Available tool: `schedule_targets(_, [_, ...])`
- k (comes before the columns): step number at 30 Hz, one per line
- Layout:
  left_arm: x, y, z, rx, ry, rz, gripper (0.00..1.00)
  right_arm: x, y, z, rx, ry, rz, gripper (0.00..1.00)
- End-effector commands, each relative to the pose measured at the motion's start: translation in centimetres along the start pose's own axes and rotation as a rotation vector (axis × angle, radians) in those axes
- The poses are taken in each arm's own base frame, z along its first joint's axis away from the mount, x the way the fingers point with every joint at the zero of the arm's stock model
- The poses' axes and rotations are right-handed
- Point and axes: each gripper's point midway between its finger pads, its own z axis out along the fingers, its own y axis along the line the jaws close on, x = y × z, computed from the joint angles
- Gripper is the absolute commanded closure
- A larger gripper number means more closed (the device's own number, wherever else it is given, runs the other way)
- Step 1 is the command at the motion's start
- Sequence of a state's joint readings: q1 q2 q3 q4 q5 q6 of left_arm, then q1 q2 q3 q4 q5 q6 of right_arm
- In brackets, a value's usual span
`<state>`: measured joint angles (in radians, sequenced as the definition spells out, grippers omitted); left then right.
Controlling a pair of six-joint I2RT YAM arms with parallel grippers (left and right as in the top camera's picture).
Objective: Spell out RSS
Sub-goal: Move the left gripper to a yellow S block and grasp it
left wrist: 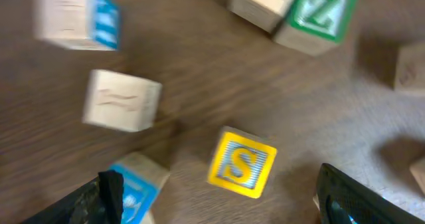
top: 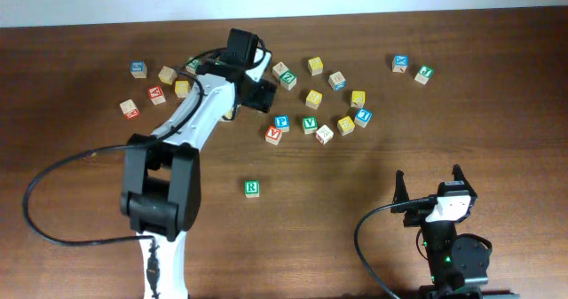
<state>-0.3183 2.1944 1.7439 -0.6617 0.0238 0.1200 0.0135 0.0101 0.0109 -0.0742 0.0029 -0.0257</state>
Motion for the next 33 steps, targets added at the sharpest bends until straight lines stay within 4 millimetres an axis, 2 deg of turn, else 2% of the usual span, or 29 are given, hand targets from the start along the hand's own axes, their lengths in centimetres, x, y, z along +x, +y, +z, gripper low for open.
schedule_targets(1, [-0.3,-2.3,0.2,0.116,-0.020,0.135,0.16,0.3,-0.3,0.0,0.014,0.006,0.008,0.02])
schedule_targets(4, [-0.2,-1.9,0.5,0.091,-0.013,0.136,0.16,0.3,-0.3,0.0,0.014,0.006,0.008,0.02])
schedule_targets(5, [-0.1,-1.7,0.8,0.080,-0.011,0.136,0.22,0.3,-0.3,0.0,0.014,0.006,0.008,0.02])
schedule_targets(7, [0.0,-1.7,1.3,0.079,-0.010,0.137,0.23,0.3,-0.3,0.0,0.014,0.006,0.008,0.02])
schedule_targets(9, [0.7,-1.8,2.4,0.085,0.014,0.148,0.30,0.3,-0.3,0.0,0.014,0.006,0.008,0.02])
schedule_targets(12, [2.2,-1.9,4.5,0.093,0.062,0.146,0.29,0.3,-0.3,0.0,0.014,0.006,0.008,0.02])
schedule_targets(14, [2.3,-1.9,4.8,0.094,0.062,0.145,0.36,0.3,-0.3,0.0,0.014,0.006,0.008,0.02])
schedule_targets(16, [1.8,-1.8,4.8,0.090,0.043,0.146,0.52,0.3,-0.3,0.0,0.014,0.006,0.008,0.02])
schedule_targets(18, [1.3,-1.8,4.8,0.086,0.023,0.147,0.52,0.3,-0.3,0.0,0.014,0.006,0.008,0.02])
schedule_targets(19, [1.1,-1.7,4.8,0.084,0.013,0.148,0.55,0.3,-0.3,0.0,0.014,0.006,0.008,0.02])
schedule_targets(21, [1.1,-1.7,4.8,0.081,0.014,0.148,0.72,0.3,-0.3,0.0,0.014,0.006,0.008,0.02])
schedule_targets(23, [1.1,-1.7,4.8,0.081,0.014,0.148,0.71,0.3,-0.3,0.0,0.014,0.006,0.008,0.02])
schedule_targets(26, [1.0,-1.6,4.5,0.079,0.016,0.093,0.80,0.3,-0.3,0.0,0.014,0.006,0.008,0.02])
schedule_targets(27, [0.6,-1.6,3.8,0.079,0.010,0.057,0.82,0.3,-0.3,0.0,0.014,0.006,0.008,0.02])
schedule_targets(28, [0.1,-1.5,2.7,0.076,-0.004,0.018,0.80,0.3,-0.3,0.0,0.014,0.006,0.008,0.02])
schedule_targets(29, [-0.7,-1.5,0.9,0.075,-0.024,-0.040,0.80,0.3,-0.3,0.0,0.014,0.006,0.008,0.02])
schedule_targets(30, [-1.5,-1.5,-2.5,0.077,-0.045,-0.121,0.78,0.3,-0.3,0.0,0.014,0.006,0.008,0.02])
schedule_targets(31, [-1.5,-1.7,-4.5,0.088,-0.044,-0.151,0.77,0.3,-0.3,0.0,0.014,0.006,0.008,0.02])
schedule_targets(32, [-1.5,-2.2,-7.8,0.109,-0.048,-0.198,0.77,0.3,-0.3,0.0,0.014,0.006,0.008,0.02])
schedule_targets(33, [-1.3,-2.5,-10.2,0.125,-0.048,-0.227,0.77,0.3,-0.3,0.0,0.014,0.006,0.008,0.02])
